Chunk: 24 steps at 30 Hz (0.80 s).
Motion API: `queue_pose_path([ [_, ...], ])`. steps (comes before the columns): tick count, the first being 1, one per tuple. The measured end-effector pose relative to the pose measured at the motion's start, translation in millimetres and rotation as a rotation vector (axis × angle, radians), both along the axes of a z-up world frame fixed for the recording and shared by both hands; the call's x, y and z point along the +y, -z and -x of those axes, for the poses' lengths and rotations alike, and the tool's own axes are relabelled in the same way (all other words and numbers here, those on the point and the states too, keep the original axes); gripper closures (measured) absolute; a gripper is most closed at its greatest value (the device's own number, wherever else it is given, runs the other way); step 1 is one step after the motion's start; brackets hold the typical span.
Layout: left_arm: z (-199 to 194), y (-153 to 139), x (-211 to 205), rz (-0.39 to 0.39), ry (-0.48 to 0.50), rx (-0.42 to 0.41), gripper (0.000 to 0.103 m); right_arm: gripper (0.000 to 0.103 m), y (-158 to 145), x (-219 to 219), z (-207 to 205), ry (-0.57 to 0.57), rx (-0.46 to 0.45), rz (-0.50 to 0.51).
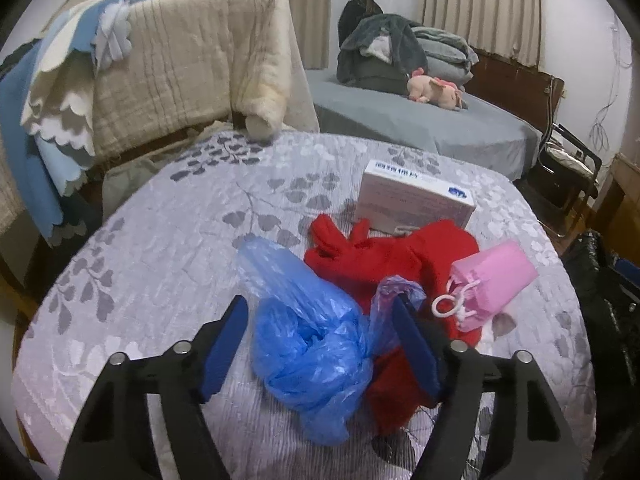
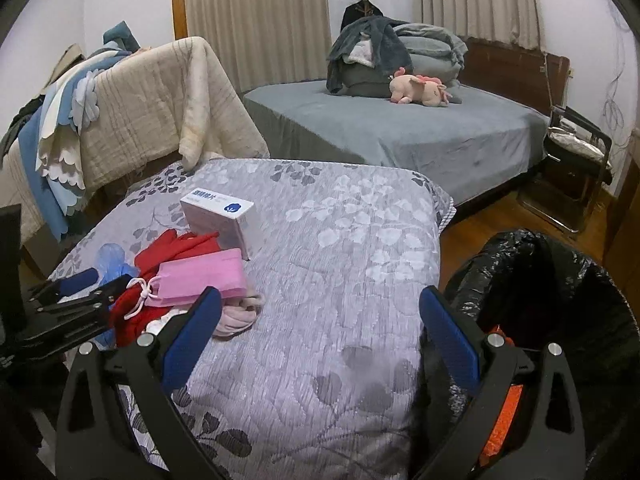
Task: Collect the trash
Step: 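Grasp the blue plastic bag with the left tool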
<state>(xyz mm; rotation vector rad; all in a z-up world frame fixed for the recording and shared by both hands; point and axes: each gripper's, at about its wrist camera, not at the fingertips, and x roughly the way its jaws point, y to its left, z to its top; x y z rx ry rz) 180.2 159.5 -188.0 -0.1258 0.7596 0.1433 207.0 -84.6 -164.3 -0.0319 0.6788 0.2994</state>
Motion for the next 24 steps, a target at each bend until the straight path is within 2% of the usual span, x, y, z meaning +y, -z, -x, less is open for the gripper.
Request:
queue_pose_path([
  [4, -4, 11, 5, 0.035, 0.000, 0.031, 0.047, 0.007, 3, 4, -1, -0.012, 0.007, 0.005],
  [9, 0, 7, 13, 0.044, -0.016, 0.012, 0.059, 0.007, 4, 9, -3, -0.025, 0.008, 0.007],
  [11, 3, 3, 14, 0.041, -0.018, 0.005, 0.071, 0.007, 3, 10, -4, -0.027, 0.007, 0.002],
  [16, 10, -4, 19, 0.049, -0.023, -0.010, 0.082, 0.007, 2, 18, -7, -0.039, 0.004, -0.008],
  [21, 11, -2, 24, 0.073, -0.022, 0.003, 0.082, 0.007, 2, 24, -9, -0.051, 0.002, -0.008],
  [22, 11, -1, 24, 0.080, -0.022, 0.007, 0.075, 0.007, 3, 25, -9, -0.052, 0.004, -0.007],
  [23, 10, 0, 23, 0.084, -0.021, 0.010, 0.062, 0.007, 4, 25, -9, -0.052, 0.007, -0.006],
  [24, 9, 1, 22, 0.080, -0.020, 0.010, 0.058, 0.007, 4, 25, -9, -0.052, 0.008, -0.005],
])
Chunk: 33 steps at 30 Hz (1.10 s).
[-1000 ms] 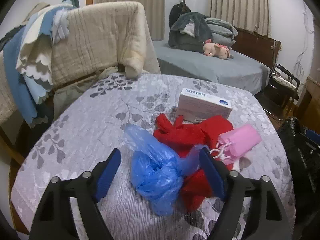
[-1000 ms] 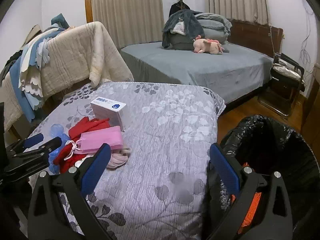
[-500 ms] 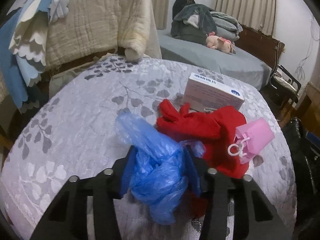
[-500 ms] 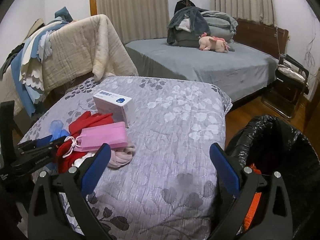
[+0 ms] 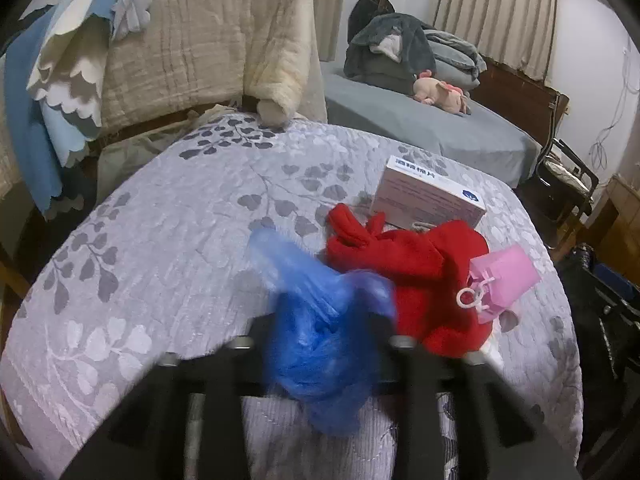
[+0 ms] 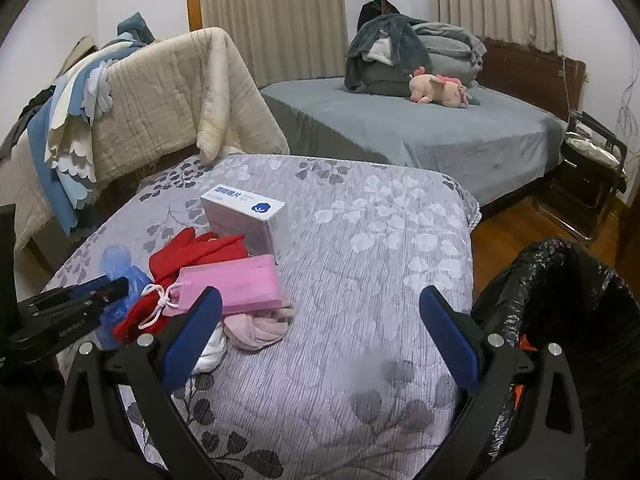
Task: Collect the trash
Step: 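Grasp the blue plastic bag with the left tool, then grasp the pink mask bag with the right tool while the left tool holds the blue bag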
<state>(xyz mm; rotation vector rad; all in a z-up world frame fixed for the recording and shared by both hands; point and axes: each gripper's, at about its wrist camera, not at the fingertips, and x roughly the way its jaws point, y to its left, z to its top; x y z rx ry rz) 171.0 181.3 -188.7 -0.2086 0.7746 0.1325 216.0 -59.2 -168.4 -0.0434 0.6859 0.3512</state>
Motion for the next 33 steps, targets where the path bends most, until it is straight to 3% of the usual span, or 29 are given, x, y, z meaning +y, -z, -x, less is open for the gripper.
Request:
queue_pose_path([
  [7, -8, 18, -3, -0.005, 0.006, 0.043, 0.044, 0.007, 3, -1, -1, 0.004, 0.007, 0.008],
  [17, 2, 9, 5, 0.021, -0.017, -0.008, 0.065, 0.007, 15, 15, -12, -0.019, 0.032, -0.006],
  [24, 10, -15, 18, -0.005, -0.050, -0.070, 0.066, 0.007, 19, 30, -27, -0.045, 0.044, 0.005],
  [33, 1, -14, 12, -0.050, -0.037, -0.060, 0.066, 0.008, 39, 41, -42, -0.078, 0.102, 0.013],
])
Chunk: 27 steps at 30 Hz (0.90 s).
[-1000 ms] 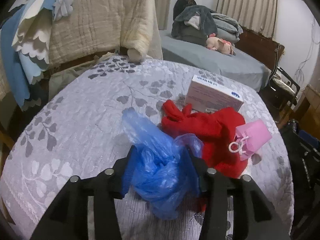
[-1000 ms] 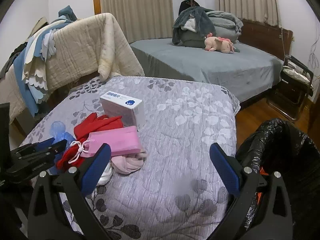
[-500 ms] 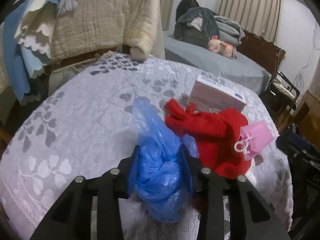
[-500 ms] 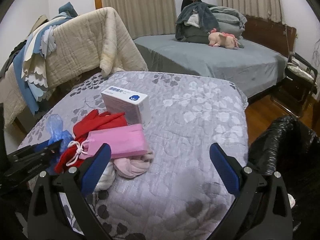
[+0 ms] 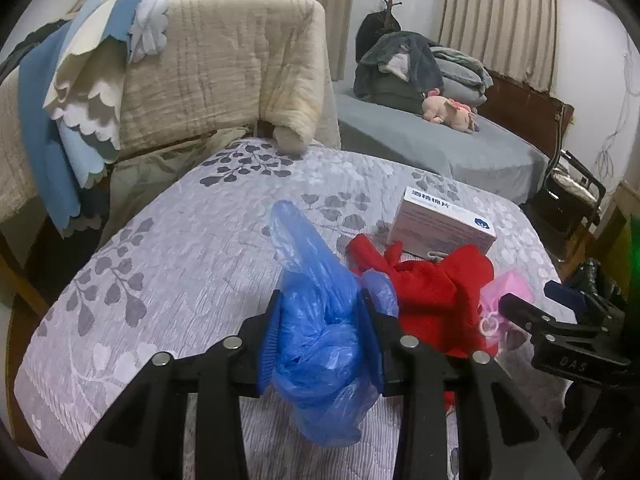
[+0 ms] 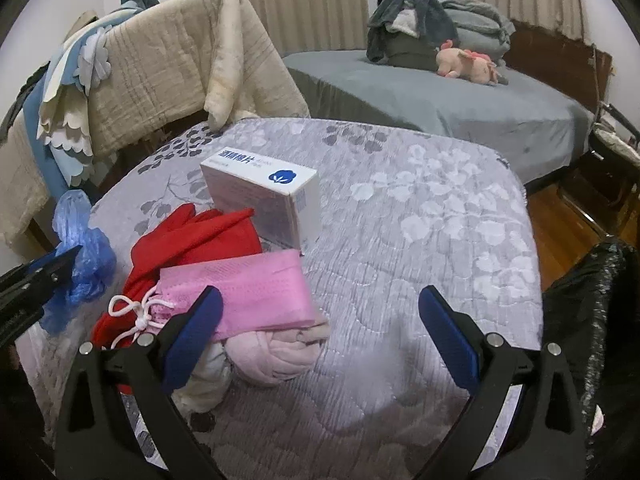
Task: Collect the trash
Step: 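Grasp the pink mask bag with the right tool while the left tool holds the blue bag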
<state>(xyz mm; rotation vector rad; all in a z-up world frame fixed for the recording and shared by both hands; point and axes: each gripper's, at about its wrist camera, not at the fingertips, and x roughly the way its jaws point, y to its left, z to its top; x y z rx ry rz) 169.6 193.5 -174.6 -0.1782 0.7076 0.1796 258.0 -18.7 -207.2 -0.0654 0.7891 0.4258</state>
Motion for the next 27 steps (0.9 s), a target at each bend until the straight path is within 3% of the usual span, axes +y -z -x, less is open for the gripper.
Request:
queue_pose_path([
  [5, -3, 1, -2, 0.007, 0.007, -0.004, 0.066, 0.028, 3, 6, -4, -0.066, 0.041, -0.031],
  [9, -5, 1, -1, 0.008, 0.007, -0.003, 0.066, 0.058, 0, 12, -2, -0.137, 0.054, -0.061],
  [15, -5, -4, -5, -0.019, 0.021, -0.009, 0.066, 0.075, -7, 13, 2, -0.149, 0.034, -0.054],
  [27, 2, -26, -24, -0.030, 0.053, -0.042, 0.066, 0.093, -38, -3, 14, -0.153, -0.018, -0.093],
])
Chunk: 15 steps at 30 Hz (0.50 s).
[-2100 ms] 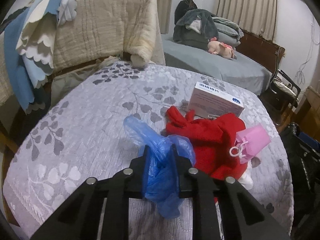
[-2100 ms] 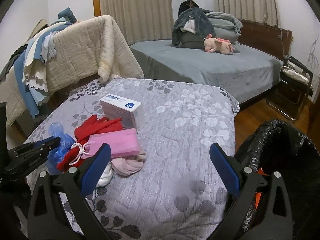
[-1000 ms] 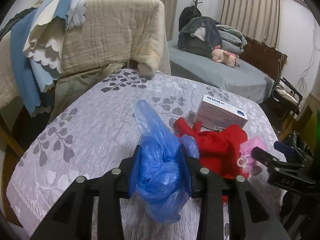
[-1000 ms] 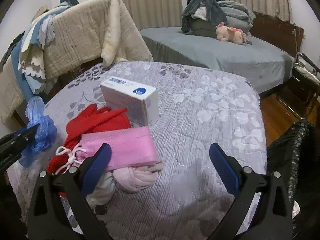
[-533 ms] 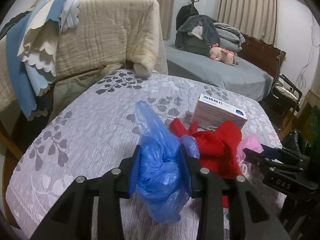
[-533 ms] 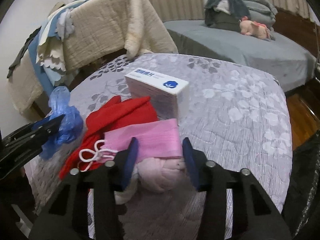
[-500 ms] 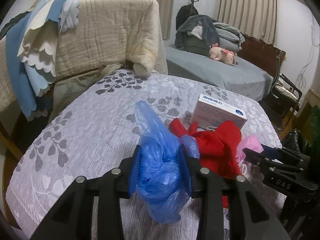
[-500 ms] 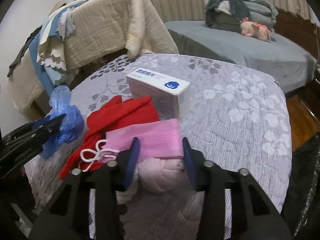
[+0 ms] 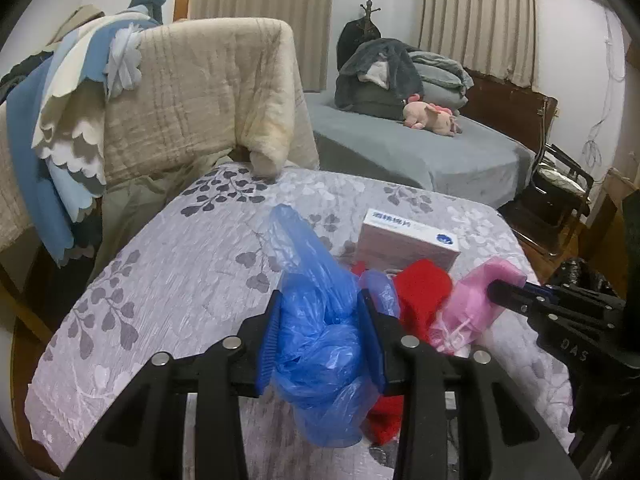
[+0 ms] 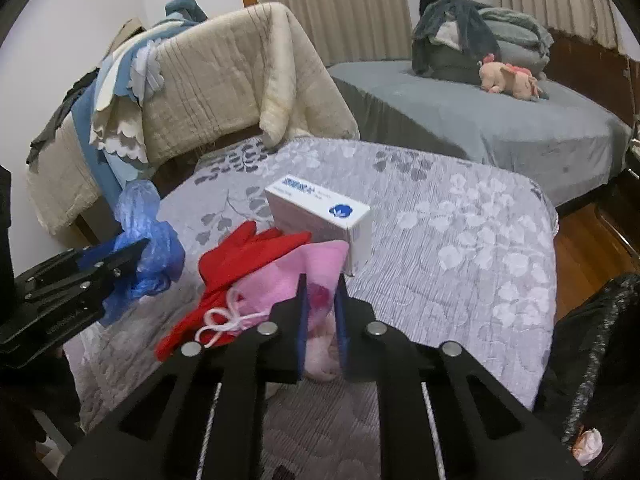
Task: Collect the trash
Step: 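Grasp the pink mask bag with the right tool while the left tool holds the blue bag, then carry the blue bag and pink bag over the bin with both tools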
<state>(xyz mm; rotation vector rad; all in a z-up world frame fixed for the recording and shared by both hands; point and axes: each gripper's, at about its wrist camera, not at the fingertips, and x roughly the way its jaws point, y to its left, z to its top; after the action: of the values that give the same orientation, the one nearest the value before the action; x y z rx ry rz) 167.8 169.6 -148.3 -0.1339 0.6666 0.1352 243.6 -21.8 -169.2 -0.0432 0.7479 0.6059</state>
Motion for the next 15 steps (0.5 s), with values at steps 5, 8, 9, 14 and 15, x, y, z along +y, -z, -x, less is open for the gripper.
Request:
queue_pose_path([
  [5, 3, -9, -9, 0.001, 0.016, -0.008, 0.066, 0.094, -16, -9, 8, 0.010, -0.026, -0.019],
  [8, 6, -17, -16, -0.002, 0.030, -0.021, 0.066, 0.094, -28, -17, 14, 0.022, -0.040, -0.031],
  [9, 6, -20, -19, -0.002, 0.036, -0.025, 0.066, 0.094, -31, -19, 15, 0.028, -0.041, -0.036],
  [14, 9, -33, -35, 0.000, 0.070, -0.042, 0.066, 0.094, -49, -35, 22, 0.056, -0.062, -0.060],
  [15, 9, -36, -39, 0.002, 0.078, -0.047, 0.066, 0.094, -54, -39, 24, 0.064, -0.068, -0.063],
])
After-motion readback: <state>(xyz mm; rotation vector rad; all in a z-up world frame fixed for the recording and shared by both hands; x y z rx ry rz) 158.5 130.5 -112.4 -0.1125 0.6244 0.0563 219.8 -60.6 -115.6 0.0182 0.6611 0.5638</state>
